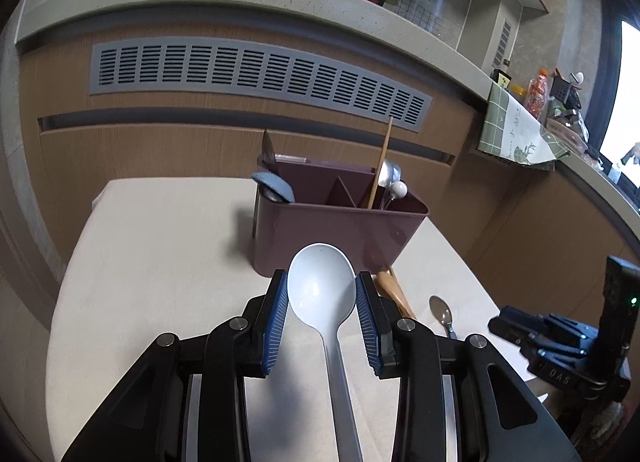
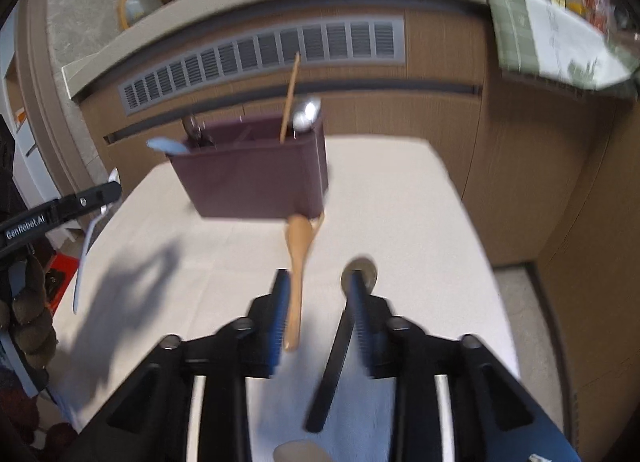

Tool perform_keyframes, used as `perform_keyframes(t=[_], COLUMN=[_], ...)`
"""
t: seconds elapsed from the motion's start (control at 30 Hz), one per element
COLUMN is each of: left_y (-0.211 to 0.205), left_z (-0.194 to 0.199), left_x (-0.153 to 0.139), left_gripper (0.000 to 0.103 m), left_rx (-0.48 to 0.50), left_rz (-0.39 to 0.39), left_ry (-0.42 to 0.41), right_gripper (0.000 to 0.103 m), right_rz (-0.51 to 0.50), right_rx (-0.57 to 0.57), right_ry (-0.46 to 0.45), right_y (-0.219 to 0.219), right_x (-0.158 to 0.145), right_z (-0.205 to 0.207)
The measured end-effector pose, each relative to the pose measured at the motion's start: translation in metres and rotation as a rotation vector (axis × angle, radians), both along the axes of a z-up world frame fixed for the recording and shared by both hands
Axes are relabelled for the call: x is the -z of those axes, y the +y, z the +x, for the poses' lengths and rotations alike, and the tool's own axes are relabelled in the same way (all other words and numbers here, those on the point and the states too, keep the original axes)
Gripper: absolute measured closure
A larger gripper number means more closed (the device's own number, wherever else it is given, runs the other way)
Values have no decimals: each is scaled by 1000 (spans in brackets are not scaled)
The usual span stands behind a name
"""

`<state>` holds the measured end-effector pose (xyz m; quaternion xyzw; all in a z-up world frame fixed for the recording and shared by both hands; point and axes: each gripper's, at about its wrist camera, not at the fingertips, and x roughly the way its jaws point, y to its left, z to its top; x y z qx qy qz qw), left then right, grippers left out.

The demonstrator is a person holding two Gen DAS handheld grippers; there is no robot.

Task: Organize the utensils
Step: 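Grasp the white plastic spoon by its handle with the left tool, then lift the white spoon and wooden spoon over the maroon caddy with both tools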

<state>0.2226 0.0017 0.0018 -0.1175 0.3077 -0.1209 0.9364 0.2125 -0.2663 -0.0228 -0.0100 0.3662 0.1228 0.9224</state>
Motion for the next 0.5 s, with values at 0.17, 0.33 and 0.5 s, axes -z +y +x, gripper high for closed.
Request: perform_keyframes(t=[0.17, 0.33, 0.5], left_y=[3, 7, 15], left_z=[3, 3, 1], left_x=[11, 13, 14], left_gripper=[68, 68, 68], left_rx=[-3, -5, -14], left_rz=[-13, -13, -19], left_ry=[31, 37, 43], right_gripper=[70, 71, 72], right_rz=[-32, -160, -230], right_rx=[-22, -166, -275], right_ry=[93, 93, 73], right_y=[14, 50, 62], right_x=[28, 40, 43], right_z=[12, 53, 95])
